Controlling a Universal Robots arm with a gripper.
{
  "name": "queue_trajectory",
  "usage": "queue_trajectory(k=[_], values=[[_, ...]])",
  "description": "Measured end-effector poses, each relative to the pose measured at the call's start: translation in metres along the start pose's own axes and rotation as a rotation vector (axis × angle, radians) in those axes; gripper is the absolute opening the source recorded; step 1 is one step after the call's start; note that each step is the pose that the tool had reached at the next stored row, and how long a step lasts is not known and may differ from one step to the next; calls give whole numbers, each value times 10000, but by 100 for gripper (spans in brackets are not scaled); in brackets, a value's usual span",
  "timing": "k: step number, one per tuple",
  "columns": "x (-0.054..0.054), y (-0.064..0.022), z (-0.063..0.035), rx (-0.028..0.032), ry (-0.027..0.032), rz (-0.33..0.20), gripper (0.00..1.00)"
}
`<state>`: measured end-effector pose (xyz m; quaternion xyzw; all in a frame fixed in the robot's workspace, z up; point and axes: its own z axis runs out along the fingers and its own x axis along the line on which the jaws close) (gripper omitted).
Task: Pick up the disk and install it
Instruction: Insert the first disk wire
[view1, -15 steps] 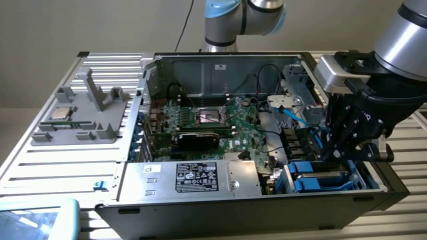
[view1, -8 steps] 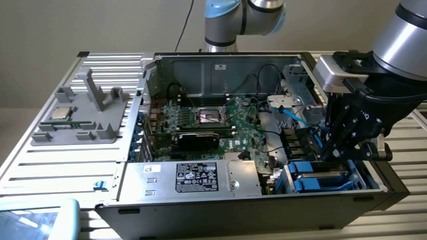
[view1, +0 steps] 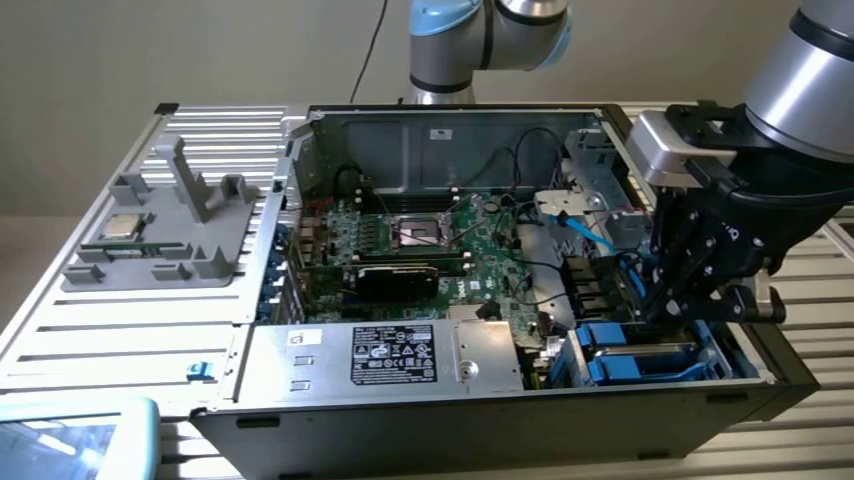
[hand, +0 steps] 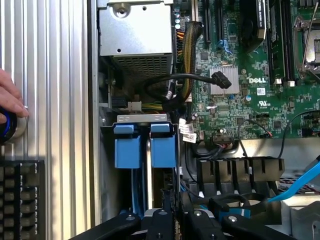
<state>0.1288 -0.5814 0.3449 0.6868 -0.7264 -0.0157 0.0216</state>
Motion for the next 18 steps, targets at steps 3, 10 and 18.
queue_trajectory(k=[3,10,18], values=[[9,-5,5,0,-4,32,16],[11,-6,20,0,-5,57,16],[12,-7,34,0,-4,75,16]])
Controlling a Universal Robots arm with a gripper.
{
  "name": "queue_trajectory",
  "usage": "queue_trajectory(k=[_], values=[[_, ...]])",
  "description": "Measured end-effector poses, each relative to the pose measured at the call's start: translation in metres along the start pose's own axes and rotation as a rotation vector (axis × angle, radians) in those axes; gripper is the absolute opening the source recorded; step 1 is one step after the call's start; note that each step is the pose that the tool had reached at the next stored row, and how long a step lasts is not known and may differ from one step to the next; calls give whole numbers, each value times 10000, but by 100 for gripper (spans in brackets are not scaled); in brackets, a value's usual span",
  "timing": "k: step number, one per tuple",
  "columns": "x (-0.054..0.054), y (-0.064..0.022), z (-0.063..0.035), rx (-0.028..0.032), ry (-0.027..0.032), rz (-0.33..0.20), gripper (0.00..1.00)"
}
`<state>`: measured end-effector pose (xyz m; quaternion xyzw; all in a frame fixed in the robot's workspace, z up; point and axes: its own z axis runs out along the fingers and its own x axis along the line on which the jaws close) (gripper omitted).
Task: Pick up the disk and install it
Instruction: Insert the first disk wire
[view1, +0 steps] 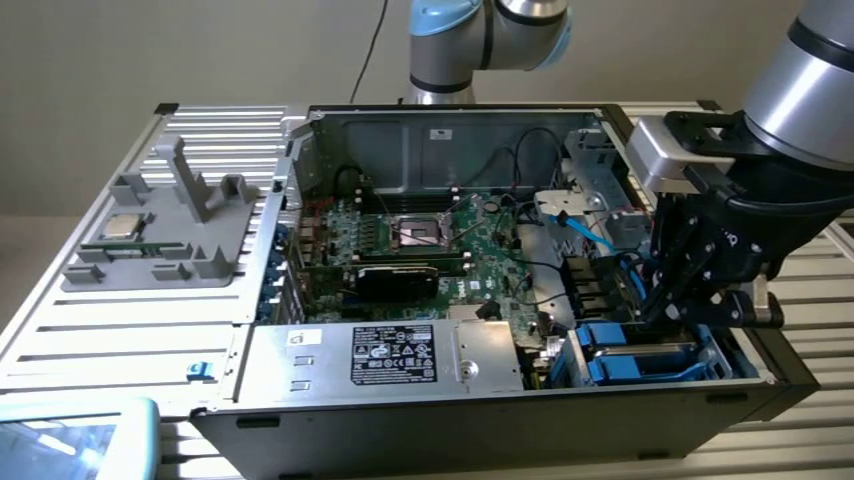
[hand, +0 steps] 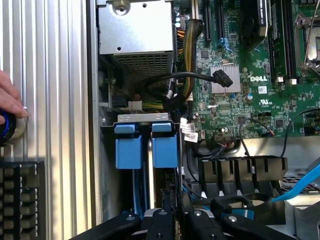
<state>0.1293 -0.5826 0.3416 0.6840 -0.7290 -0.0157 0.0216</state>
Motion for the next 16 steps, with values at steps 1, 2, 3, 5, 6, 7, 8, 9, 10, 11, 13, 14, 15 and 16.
queue_trajectory(k=[1,2,3,5,6,7,8,9,10,11,13,14,15,16], values=[[0,0,2,0,0,1,16],[0,0,5,-1,-2,3,16],[0,0,8,0,-2,5,16],[1,-1,11,0,1,8,16],[1,-1,12,0,1,10,16],[1,-1,14,-1,1,11,16],[1,-1,16,-1,0,13,16],[1,-1,18,-1,0,15,16],[1,-1,20,-1,-1,16,16],[1,-1,23,-1,-1,18,16],[1,-2,27,-1,1,22,16],[1,-1,29,0,2,25,16],[1,-3,31,0,1,27,16],[1,-4,32,-1,0,27,16]])
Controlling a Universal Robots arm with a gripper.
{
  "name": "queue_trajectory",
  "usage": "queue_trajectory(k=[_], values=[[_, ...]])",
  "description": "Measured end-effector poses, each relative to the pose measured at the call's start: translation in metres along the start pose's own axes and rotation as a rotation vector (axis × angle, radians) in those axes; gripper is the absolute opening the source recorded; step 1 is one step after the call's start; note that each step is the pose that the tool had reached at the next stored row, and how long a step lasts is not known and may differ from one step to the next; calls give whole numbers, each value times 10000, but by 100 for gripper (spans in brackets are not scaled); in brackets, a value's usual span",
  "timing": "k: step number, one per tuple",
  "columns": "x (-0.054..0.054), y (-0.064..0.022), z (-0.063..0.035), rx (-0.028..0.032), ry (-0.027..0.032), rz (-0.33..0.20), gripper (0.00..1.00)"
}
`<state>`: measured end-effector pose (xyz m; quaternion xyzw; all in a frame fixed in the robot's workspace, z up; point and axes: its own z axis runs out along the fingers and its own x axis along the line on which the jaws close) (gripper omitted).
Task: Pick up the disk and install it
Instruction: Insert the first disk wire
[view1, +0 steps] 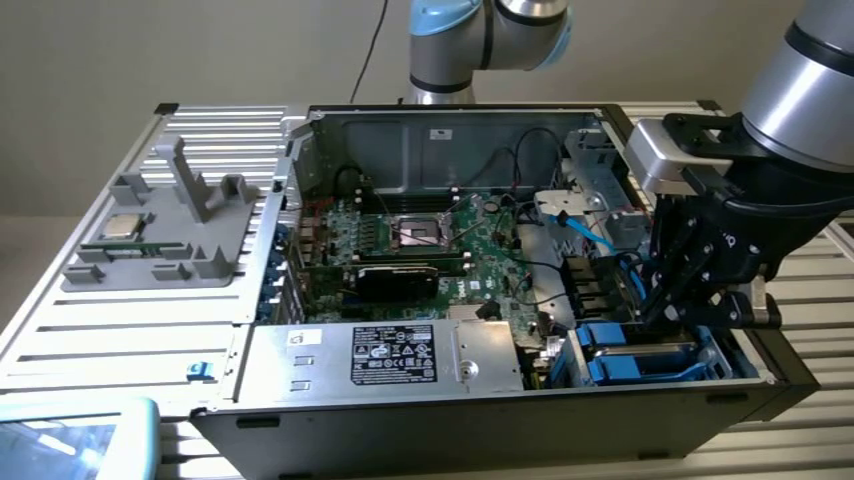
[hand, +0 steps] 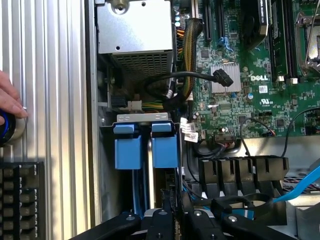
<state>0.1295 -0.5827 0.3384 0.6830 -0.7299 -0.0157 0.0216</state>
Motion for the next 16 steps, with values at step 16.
queue_trajectory(k=[16], values=[[-1,0,-7,0,-4,1,16]])
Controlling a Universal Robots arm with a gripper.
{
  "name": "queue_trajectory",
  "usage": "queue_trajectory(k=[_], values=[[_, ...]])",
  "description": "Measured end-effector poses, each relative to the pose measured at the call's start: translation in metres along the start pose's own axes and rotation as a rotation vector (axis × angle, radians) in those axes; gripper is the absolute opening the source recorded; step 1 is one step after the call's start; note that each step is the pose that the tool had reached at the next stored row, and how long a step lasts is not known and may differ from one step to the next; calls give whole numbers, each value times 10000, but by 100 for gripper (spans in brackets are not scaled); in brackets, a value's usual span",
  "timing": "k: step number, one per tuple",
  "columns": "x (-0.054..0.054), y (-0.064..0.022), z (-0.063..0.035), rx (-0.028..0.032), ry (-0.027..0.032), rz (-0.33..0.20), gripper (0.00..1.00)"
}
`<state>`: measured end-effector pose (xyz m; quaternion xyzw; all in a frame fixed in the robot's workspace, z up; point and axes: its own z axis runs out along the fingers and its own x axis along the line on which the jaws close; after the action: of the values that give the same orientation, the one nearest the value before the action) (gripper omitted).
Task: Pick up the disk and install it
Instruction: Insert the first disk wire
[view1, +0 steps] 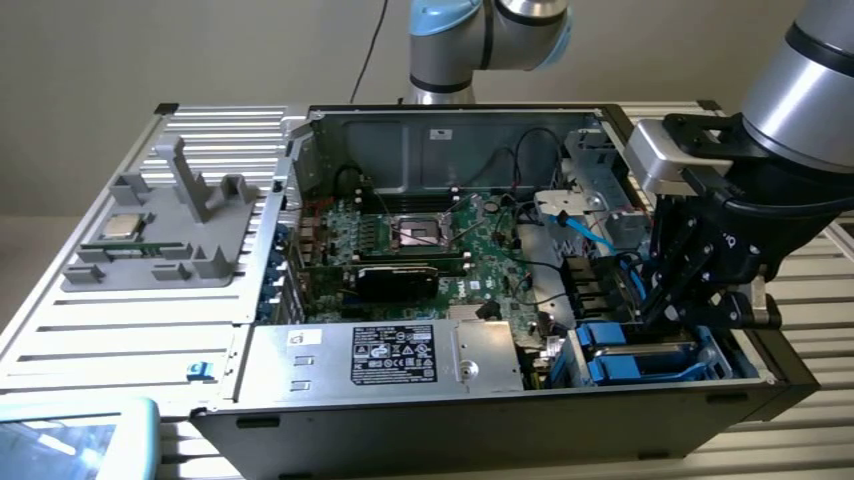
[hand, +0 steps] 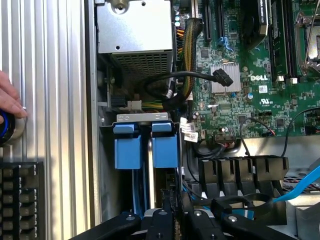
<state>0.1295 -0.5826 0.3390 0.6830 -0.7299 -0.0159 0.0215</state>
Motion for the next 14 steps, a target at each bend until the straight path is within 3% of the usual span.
queue_trajectory(k=[14], values=[[0,1,-14,0,5,-1,16]])
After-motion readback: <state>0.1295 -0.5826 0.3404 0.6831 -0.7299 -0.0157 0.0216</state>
